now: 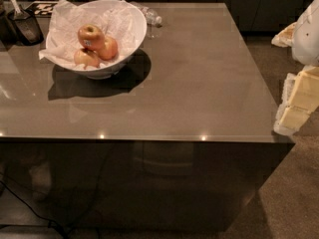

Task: Pick apple from white bowl

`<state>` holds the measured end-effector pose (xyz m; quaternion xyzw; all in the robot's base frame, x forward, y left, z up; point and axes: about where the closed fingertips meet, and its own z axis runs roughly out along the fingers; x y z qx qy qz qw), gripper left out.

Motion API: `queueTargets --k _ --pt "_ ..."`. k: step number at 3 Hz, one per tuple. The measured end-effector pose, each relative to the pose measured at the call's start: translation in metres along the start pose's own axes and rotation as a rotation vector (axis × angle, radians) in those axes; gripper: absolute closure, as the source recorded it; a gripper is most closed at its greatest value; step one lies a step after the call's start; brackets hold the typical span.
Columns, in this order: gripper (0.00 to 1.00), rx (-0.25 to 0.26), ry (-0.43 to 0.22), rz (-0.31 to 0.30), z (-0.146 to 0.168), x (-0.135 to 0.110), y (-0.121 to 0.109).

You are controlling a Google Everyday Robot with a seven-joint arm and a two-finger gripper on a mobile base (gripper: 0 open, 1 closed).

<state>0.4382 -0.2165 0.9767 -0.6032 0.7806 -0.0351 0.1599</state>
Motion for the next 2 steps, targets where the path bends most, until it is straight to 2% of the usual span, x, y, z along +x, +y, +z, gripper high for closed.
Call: queueTargets --k 1,2 --pt "0.0 0.003 0.007 0.003 -0.001 -0.008 -0.005" --pt "0.0 -0.025 0.033 0.018 0.003 -0.03 -0.025"
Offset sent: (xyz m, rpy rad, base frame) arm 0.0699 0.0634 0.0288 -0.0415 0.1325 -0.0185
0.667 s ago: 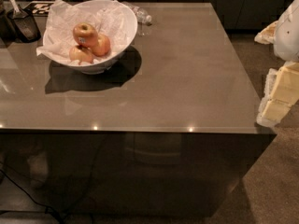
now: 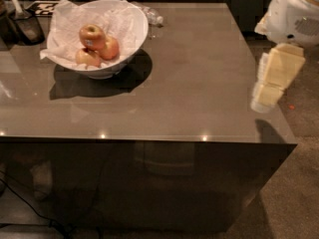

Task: Pick apple from white bowl

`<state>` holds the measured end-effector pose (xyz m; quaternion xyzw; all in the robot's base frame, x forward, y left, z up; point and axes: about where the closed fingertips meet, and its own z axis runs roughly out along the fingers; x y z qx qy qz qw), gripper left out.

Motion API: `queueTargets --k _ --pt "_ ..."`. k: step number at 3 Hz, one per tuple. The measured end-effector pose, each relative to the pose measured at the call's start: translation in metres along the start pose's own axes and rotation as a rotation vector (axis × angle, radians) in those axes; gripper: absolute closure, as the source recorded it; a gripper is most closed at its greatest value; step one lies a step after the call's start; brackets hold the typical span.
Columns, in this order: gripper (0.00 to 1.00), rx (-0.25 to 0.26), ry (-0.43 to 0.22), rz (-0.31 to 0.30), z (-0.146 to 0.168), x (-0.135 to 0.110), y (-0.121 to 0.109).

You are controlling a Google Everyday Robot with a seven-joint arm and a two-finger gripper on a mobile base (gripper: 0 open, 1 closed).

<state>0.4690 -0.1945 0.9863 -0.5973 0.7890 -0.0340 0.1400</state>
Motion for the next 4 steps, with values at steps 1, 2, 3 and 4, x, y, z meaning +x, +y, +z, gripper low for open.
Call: queueTargets --k 1,2,3,4 --pt "0.0 -0.006 0.005 -0.012 0.004 -0.043 -0.039" --pt "0.0 0.038 -0.049 -0.046 -0.006 -0.073 -0.052" --pt "0.0 0.059 -0.065 -0.046 -0.006 -0.078 -0.057" --pt "0.0 0.055 -0.143 -0.04 -0.008 -0.109 -0.065"
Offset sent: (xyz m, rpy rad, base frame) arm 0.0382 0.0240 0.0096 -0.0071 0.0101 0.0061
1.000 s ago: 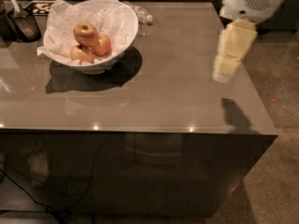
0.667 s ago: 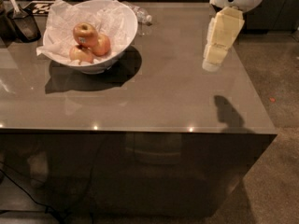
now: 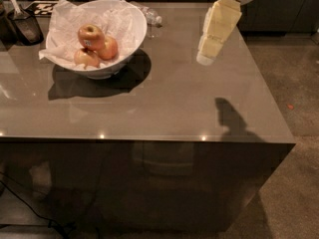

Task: Pick apple from white bowl

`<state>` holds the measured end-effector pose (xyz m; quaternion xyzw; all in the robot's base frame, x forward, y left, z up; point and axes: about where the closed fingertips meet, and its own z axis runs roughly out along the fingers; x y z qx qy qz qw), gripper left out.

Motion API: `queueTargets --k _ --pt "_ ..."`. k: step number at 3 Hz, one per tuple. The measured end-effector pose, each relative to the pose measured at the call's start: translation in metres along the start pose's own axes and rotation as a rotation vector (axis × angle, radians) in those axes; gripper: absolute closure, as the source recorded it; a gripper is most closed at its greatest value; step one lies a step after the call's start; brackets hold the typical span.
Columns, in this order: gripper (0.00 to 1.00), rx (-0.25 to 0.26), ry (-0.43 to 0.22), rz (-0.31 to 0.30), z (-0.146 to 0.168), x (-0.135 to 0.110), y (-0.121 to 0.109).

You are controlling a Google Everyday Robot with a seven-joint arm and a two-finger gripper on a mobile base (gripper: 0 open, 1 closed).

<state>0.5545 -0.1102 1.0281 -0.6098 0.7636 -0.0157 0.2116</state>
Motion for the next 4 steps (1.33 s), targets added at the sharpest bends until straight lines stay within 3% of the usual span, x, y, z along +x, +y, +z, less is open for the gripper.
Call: queueTargets --k 1,2,3,4 --pt "0.0 -0.009 -0.03 -0.005 -0.001 -0.035 -0.012" --pt "0.0 -0.064 -0.112 -0.053 0.006 -0.069 -0.025" --pt "0.0 -0.03 -0.154 -0.05 0.0 -0.079 -0.035" --pt "0.0 -0.05 -0.191 -0.097 0.02 -0.109 -0.039"
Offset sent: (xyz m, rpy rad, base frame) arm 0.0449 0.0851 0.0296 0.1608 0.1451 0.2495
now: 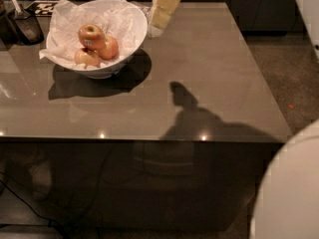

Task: Pick apple from white bowl

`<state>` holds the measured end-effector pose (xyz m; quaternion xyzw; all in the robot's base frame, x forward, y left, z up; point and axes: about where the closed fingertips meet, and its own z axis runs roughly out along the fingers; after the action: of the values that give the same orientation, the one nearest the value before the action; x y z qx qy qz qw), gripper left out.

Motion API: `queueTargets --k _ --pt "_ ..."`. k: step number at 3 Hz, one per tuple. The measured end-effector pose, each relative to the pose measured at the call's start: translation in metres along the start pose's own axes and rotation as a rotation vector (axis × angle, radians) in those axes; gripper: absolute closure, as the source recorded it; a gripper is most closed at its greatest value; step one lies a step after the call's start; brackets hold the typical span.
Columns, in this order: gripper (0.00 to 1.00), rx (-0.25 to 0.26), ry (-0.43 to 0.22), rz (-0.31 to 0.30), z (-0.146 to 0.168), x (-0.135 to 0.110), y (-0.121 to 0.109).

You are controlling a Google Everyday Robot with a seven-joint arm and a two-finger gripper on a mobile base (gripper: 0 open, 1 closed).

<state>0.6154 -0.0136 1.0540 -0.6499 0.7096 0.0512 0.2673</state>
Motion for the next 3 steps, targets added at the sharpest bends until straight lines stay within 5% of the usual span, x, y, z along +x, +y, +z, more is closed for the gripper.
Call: queueTargets --k 2,3 --pt "0.0 -0.042 0.027 -0.079 0.063 -0.056 -0.025" --pt "0.0 -0.021 0.002 -0.085 0.067 -0.067 -0.032"
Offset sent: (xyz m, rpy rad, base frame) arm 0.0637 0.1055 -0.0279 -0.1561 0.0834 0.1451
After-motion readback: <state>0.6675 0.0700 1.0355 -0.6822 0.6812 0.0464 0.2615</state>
